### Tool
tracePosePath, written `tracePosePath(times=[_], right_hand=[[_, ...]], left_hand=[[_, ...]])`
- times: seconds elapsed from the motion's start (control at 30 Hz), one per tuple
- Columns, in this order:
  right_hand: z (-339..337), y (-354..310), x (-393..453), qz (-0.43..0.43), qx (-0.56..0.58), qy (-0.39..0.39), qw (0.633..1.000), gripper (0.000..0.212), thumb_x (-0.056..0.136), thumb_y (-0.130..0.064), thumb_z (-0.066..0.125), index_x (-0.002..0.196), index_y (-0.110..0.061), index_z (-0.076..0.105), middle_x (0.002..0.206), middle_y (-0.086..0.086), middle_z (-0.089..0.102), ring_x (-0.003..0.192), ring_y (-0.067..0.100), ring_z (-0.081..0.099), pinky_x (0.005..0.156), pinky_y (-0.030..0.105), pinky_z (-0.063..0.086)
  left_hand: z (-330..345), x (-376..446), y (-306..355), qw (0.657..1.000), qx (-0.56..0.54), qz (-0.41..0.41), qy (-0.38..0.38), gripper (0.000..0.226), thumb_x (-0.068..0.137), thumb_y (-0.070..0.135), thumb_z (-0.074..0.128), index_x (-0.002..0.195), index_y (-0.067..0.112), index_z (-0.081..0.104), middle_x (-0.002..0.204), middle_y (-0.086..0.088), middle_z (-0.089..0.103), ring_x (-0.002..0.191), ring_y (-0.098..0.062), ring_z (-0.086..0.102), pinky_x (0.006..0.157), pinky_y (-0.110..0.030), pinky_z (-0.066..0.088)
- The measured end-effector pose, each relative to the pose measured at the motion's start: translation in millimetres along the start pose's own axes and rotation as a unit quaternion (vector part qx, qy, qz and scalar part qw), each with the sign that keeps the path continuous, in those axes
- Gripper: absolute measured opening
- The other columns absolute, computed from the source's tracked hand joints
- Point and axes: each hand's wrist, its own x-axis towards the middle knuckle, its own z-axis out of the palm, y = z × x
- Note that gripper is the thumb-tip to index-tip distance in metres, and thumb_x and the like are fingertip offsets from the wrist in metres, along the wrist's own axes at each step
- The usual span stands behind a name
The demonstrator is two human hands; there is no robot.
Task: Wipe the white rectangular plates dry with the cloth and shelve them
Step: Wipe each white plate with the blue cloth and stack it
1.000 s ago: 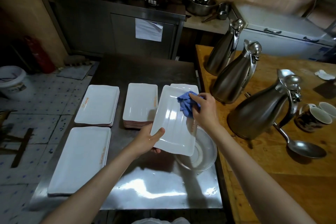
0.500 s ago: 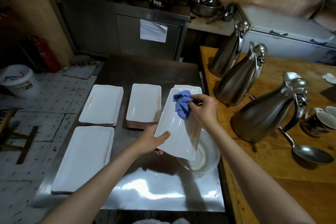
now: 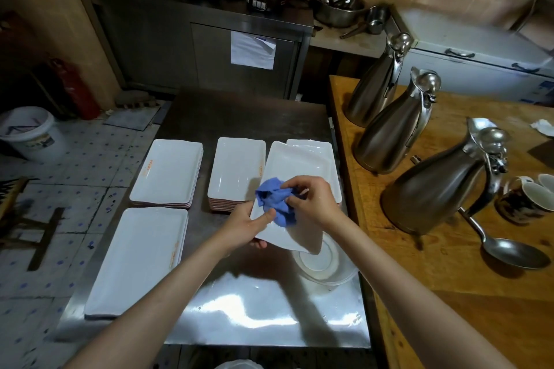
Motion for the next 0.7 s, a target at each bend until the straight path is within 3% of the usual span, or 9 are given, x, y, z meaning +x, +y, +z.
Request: tracePosePath(times=[0.2,0.27,0.33,0.5,0.6,0.7], right_hand=[[10,2,-19,-0.001,-0.012,-0.042,0.999,0.024,0.079,0.0,0.063,0.094,-0.016,0.072,0.084,0.008,0.069,0.075,0.021,0.064,0.07,0.029,0.054],[11,4,-25,-0.011,-0.028,-0.044,0.999,0.024,0.077,0.0,0.062,0.092,-0.015,0.073,0.081,0.008,0.069,0.074,0.022,0.063,0.069,0.03,0.052],[10,6,-30,-0.026,-0.046,-0.049,0.997,0.024,0.074,0.002,0.062,0.09,-0.013,0.073,0.078,0.007,0.069,0.071,0.021,0.062,0.067,0.027,0.049],[4,11,-39,-0.051,-0.081,-0.05,0.994,0.023,0.072,0.005,0.06,0.087,-0.008,0.072,0.075,0.006,0.068,0.066,0.015,0.057,0.06,0.006,0.037],[1,10,-40,-0.068,-0.103,-0.042,0.991,0.02,0.074,0.006,0.062,0.086,-0.005,0.072,0.08,0.009,0.069,0.07,0.014,0.056,0.063,0.003,0.035],[2,7,-41,-0.079,-0.11,-0.034,0.99,0.023,0.075,0.007,0.063,0.09,-0.006,0.073,0.083,0.007,0.07,0.073,0.009,0.053,0.066,0.004,0.039]], left_hand=[[-5,2,-5,1.0,-0.017,-0.007,0.011,0.023,0.091,0.029,0.058,0.106,0.011,0.061,0.091,-0.001,0.065,0.075,-0.012,0.066,0.056,-0.027,0.057],[-4,2,-6,0.999,-0.002,0.008,0.033,0.015,0.093,0.022,0.056,0.099,0.008,0.059,0.086,-0.001,0.062,0.071,-0.007,0.061,0.058,-0.016,0.054],[-5,4,-9,0.998,0.014,0.018,0.058,0.018,0.094,0.016,0.055,0.102,0.002,0.061,0.086,-0.003,0.06,0.065,0.0,0.054,0.056,-0.006,0.046],[-9,3,-15,0.999,-0.011,-0.009,0.051,0.028,0.095,0.023,0.053,0.113,0.004,0.059,0.084,0.003,0.059,0.07,-0.008,0.057,0.048,-0.014,0.049],[-16,3,-19,0.998,0.004,0.005,0.069,0.028,0.095,0.022,0.053,0.116,0.005,0.059,0.097,0.001,0.064,0.082,-0.006,0.058,0.054,-0.01,0.048],[-23,2,-23,0.997,0.008,-0.008,0.079,0.032,0.096,0.023,0.052,0.121,0.004,0.058,0.105,-0.006,0.065,0.083,-0.011,0.061,0.065,-0.018,0.051]])
